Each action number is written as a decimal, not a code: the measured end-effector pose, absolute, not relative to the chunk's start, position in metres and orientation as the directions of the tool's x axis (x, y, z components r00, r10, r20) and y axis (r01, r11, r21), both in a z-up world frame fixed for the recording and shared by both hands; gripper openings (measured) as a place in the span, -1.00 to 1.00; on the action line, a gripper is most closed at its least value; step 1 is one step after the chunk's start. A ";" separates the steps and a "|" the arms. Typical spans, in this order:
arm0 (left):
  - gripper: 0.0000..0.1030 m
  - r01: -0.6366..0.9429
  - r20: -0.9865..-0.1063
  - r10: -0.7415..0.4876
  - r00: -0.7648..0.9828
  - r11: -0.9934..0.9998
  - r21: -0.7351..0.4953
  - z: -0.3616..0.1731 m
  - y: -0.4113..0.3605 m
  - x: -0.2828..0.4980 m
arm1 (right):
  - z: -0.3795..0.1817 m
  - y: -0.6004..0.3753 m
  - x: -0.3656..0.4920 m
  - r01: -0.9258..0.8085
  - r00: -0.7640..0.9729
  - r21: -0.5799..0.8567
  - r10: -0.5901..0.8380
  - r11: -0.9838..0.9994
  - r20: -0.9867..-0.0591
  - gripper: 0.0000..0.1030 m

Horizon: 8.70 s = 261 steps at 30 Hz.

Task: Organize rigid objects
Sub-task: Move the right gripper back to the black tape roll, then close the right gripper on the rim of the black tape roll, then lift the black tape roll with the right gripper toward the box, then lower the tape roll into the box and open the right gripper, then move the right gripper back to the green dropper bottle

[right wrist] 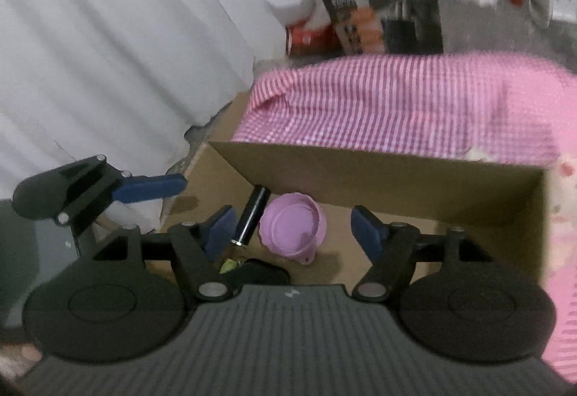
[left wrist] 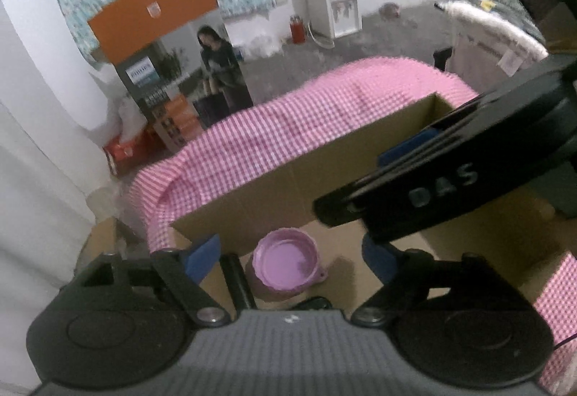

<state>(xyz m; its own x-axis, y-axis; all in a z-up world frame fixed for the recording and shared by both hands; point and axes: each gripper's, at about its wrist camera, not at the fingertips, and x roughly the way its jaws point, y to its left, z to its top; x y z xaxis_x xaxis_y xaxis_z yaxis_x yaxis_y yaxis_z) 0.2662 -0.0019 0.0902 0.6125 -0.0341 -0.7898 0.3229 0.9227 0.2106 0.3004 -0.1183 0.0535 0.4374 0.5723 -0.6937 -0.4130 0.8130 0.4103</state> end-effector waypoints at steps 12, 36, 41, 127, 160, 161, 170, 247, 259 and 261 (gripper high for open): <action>0.80 0.297 -0.735 -0.014 0.678 0.920 0.257 0.124 -0.015 0.202 | 0.116 -0.152 0.206 -0.460 0.598 0.309 0.548 0.832 -0.585 0.59; 0.92 0.364 -0.734 -0.180 0.655 0.926 0.097 0.025 -0.017 0.032 | 0.022 -0.194 -0.012 -0.388 0.667 0.342 0.517 0.856 -0.537 0.73; 0.91 0.373 -0.761 -0.158 0.629 0.921 0.117 -0.010 -0.027 0.030 | -0.015 -0.175 -0.002 -0.376 0.604 0.376 0.532 0.847 -0.594 0.73; 0.74 0.256 -0.873 0.023 0.486 0.952 0.168 -0.038 -0.062 0.063 | -0.083 -0.150 0.059 -0.374 0.405 0.375 0.513 0.848 -0.757 -0.47; 0.32 0.384 -0.834 -0.156 0.529 0.920 0.072 -0.048 -0.076 0.071 | -0.084 -0.153 0.059 -0.348 0.379 0.418 0.534 0.839 -0.756 -0.61; 0.32 0.385 -0.833 -0.155 0.530 0.920 0.074 -0.048 -0.077 0.070 | -0.084 -0.153 0.058 -0.346 0.382 0.416 0.531 0.841 -0.756 -0.61; 0.32 0.390 -0.812 -0.170 0.559 0.917 0.077 -0.032 -0.075 0.056 | -0.071 -0.154 0.042 -0.348 0.410 0.405 0.526 0.845 -0.745 -0.61; 0.51 0.404 -0.946 -0.169 0.278 0.914 -0.044 0.028 -0.012 0.281 | -0.015 -0.107 0.287 -0.335 0.043 0.575 0.621 0.747 -0.782 -0.01; 0.66 0.416 -0.722 -0.248 0.646 0.907 0.062 0.115 -0.006 0.198 | 0.113 -0.186 0.162 -0.454 0.560 0.408 0.610 0.792 -0.562 0.75; 0.76 0.425 -0.692 -0.280 0.666 0.904 0.044 0.123 -0.006 0.180 | 0.126 -0.197 0.128 -0.447 0.639 0.350 0.568 0.823 -0.520 0.91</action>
